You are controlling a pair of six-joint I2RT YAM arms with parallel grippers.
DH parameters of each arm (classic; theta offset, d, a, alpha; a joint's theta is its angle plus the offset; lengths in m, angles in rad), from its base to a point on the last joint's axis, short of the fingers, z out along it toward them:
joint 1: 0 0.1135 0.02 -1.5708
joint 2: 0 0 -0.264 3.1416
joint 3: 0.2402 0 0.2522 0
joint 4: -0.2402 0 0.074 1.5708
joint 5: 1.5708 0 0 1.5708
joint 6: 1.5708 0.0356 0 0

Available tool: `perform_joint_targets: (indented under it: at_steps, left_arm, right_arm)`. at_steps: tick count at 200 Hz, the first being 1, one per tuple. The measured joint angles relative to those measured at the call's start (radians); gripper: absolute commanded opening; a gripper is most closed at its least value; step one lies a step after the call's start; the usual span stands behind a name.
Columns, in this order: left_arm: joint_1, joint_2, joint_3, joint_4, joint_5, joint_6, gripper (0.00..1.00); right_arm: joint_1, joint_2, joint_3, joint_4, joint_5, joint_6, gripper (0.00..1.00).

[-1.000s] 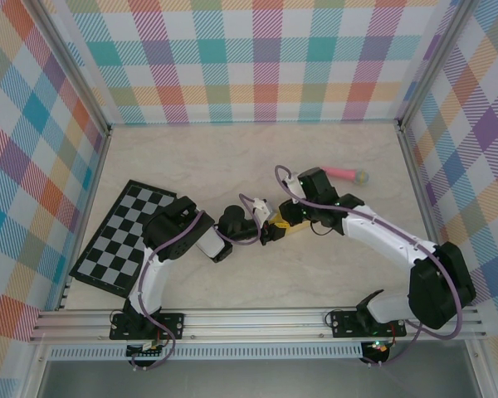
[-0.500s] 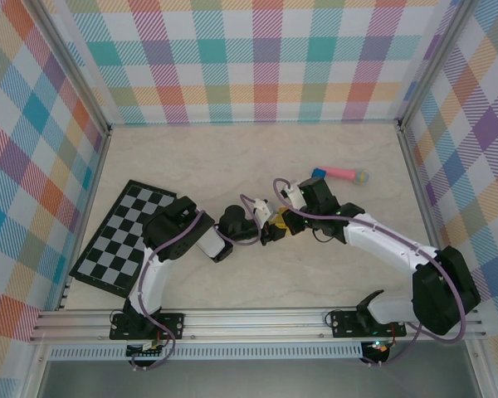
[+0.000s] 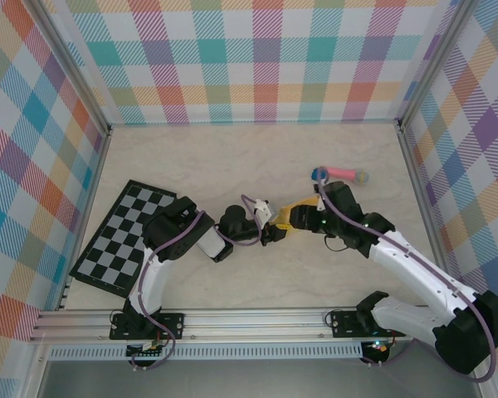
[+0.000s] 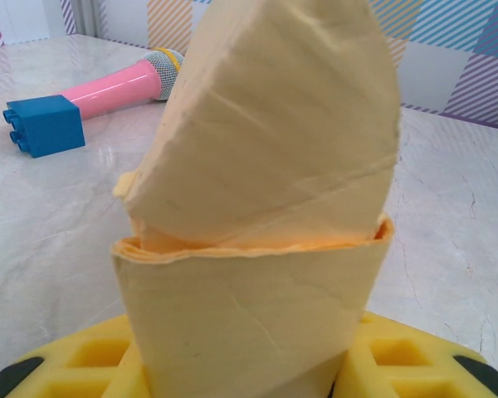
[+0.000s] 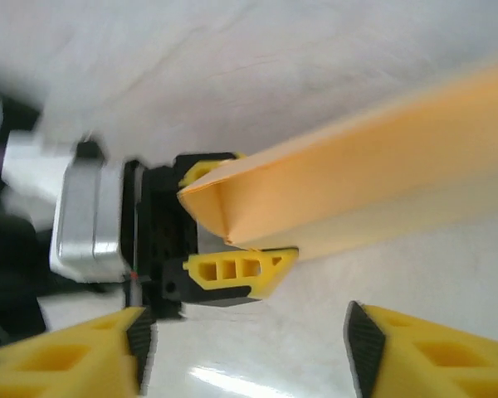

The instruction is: Fold the paper box

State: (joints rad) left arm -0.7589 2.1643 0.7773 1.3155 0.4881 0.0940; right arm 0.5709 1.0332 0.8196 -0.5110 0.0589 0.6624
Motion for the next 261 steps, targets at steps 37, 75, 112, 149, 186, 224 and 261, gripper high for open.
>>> perform_joint_targets:
  at_steps: [37, 75, 112, 149, 186, 224, 261]
  left_arm:
    - [-0.002, -0.003, 0.0, -0.005, 0.0, 0.009, 0.37]
    - [-0.006, -0.006, 0.0, -0.014, -0.003, 0.026, 0.37]
    - [-0.006, -0.007, 0.0, -0.016, -0.003, 0.027, 0.37]
    - [-0.006, -0.007, 0.0, -0.016, -0.003, 0.03, 0.37]
    - [-0.008, -0.008, 0.0, -0.019, -0.001, 0.034, 0.37]
    - [-0.019, -0.008, 0.0, -0.019, 0.0, 0.035, 0.37]
    - [-0.021, -0.008, 0.002, -0.024, 0.012, 0.046, 0.37]
  right_arm:
    - [-0.027, -0.033, -0.045, 0.024, 0.005, 0.479, 1.0]
    - [-0.067, 0.106, -0.036, 0.058, -0.041, 0.776, 0.97]
    - [-0.103, 0.212, -0.026, 0.117, -0.072, 0.883, 0.85]
    - [-0.113, 0.237, -0.028, 0.164, -0.095, 0.903, 0.74]
    - [-0.112, 0.194, -0.105, 0.224, -0.093, 0.901, 0.78]
    - [-0.112, 0.137, -0.172, 0.255, -0.078, 0.866, 0.76]
    - [-0.112, 0.097, -0.214, 0.289, -0.08, 0.816, 0.76]
